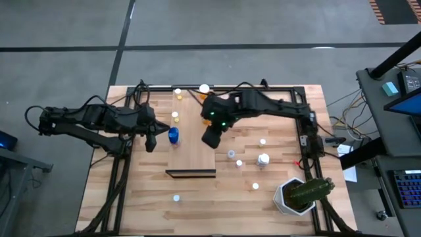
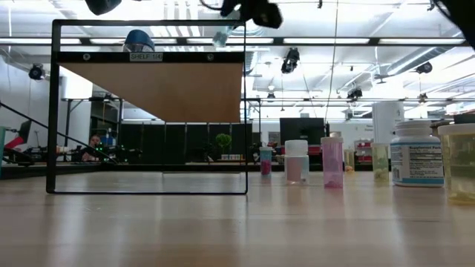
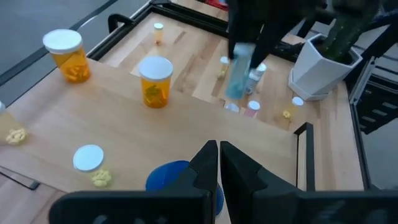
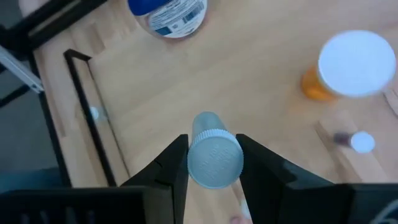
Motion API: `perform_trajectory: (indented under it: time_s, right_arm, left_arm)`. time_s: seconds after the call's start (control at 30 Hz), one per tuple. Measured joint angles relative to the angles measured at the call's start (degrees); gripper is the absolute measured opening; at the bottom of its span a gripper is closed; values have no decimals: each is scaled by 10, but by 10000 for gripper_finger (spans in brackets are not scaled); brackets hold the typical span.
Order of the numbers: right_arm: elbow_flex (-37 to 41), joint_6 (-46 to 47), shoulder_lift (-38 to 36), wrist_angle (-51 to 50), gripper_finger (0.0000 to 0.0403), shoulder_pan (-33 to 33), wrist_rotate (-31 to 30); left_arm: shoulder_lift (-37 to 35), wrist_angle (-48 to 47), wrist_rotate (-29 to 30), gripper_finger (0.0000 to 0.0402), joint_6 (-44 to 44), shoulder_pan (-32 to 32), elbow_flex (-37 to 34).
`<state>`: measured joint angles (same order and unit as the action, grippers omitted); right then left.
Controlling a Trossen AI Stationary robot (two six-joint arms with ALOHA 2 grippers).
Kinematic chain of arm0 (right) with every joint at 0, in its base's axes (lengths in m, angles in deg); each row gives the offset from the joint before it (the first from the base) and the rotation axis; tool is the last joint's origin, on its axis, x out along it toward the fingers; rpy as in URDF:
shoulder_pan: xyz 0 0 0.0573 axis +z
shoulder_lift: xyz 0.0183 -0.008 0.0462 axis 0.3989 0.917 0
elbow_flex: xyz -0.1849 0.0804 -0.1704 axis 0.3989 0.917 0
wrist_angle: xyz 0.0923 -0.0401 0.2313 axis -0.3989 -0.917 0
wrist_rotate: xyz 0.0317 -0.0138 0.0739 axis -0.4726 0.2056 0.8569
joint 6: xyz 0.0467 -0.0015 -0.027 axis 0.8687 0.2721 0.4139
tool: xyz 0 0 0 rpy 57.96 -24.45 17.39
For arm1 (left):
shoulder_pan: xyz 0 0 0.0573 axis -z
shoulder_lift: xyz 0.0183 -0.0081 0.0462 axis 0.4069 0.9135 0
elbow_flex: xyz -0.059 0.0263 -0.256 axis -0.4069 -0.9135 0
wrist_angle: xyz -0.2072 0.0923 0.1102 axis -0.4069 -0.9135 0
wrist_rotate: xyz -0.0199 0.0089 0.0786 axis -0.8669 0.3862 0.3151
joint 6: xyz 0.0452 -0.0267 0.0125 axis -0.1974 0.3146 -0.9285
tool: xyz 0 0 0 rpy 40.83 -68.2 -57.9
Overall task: Pick and place medicine bottles onto shelf by color
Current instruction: Put the top right blue tablet bottle on the shelf
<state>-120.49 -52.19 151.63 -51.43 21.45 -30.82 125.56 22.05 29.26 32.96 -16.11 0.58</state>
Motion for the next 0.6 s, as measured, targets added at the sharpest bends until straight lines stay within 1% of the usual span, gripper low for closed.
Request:
perform_trajectory:
  time_s: [0.07, 0.17, 0.23, 0.3, 0.4, 0.6]
  right_arm:
    - [-21, -6, 25, 1, 108, 2, -6]
    - [-6, -2, 36, 31, 108, 4, -31]
    - [-6, -12, 44, 42, 108, 3, -70]
    - [-6, -12, 53, 44, 108, 2, -131]
    - [-6, -10, 61, 68, 108, 1, -138]
    - [-5, -7, 70, 79, 108, 5, -103]
  left_arm:
    - [0, 0, 7, 1, 0, 0, 0]
    - [-1, 1, 10, 1, 0, 0, 0]
    - [-1, 3, 11, 1, 0, 0, 0]
    - [-2, 2, 11, 1, -2, 0, 0]
    - [-2, 6, 11, 1, -4, 0, 0]
    - [-3, 8, 12, 1, -5, 0, 0]
